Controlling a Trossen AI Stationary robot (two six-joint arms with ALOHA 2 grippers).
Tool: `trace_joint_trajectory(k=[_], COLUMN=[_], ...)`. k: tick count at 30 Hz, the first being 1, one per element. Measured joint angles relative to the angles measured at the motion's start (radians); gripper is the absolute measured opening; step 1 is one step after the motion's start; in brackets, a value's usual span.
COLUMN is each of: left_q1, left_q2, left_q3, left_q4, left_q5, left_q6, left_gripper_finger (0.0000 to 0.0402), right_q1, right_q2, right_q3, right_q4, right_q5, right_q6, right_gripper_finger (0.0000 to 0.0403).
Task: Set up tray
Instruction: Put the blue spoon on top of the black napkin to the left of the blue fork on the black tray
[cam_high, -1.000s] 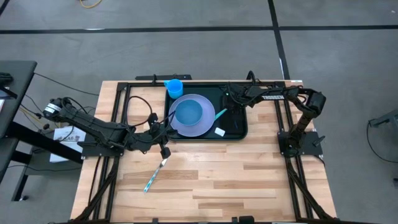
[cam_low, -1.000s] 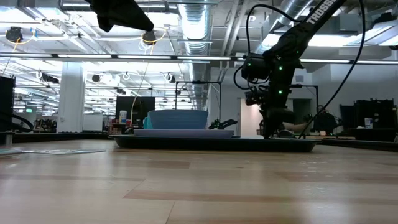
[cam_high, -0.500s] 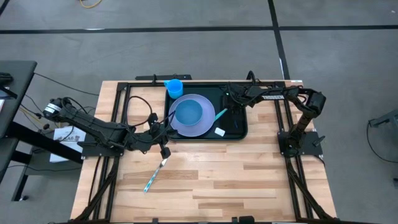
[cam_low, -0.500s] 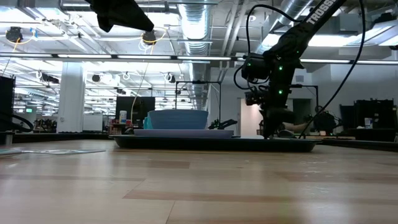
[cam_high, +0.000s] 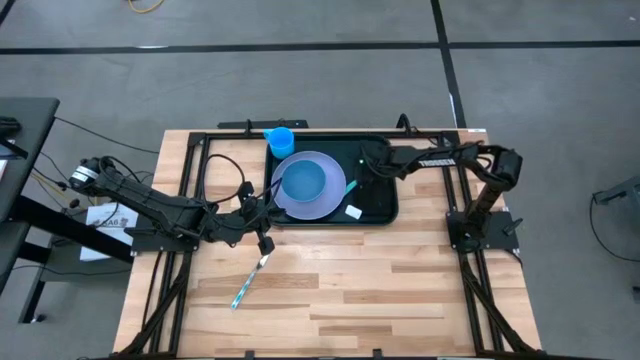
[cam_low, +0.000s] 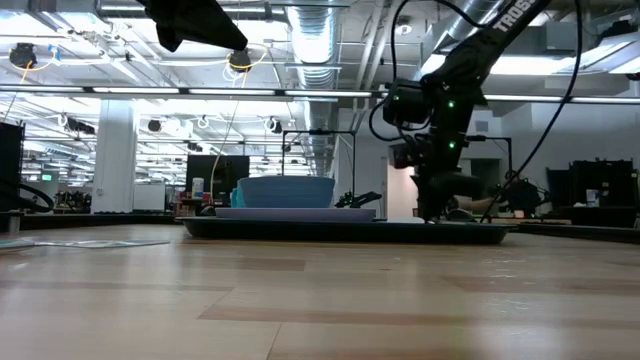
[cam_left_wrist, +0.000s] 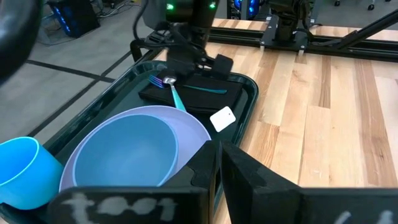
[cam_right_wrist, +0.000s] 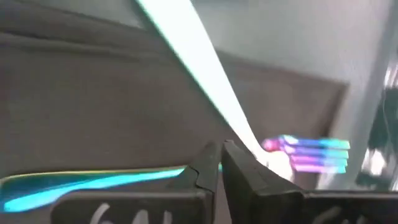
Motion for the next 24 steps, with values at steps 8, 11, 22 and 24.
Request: trace_joint_trajectory(k=[8, 11, 22, 24], left_q1=[0.0, 0.0, 0.0, 0.0], left_q2=[0.0, 0.0, 0.0, 0.0], left_q3=[0.0, 0.0, 0.0, 0.0], left_q4=[0.0, 0.0, 0.0, 0.0], left_q5=[0.0, 0.0, 0.0, 0.0], left_q6=[0.0, 0.0, 0.0, 0.0], left_gripper_finger=[0.0013, 0.0013, 0.0013, 0.0013], right_q1=[0.067, 0.063, 0.022, 0.012], right_q2=[0.0, 0.0, 0.0, 0.0], right_q3=[0.0, 0.0, 0.009, 0.009], right_q4=[0.053, 0.072, 0.062, 0.065], right_q5=[0.0, 0.0, -0.055, -0.069], right_q6=[-0.09, -0.1, -0.154, -0.156], right_gripper_finger=[0.0062, 0.0085, 0.0161, 0.0159])
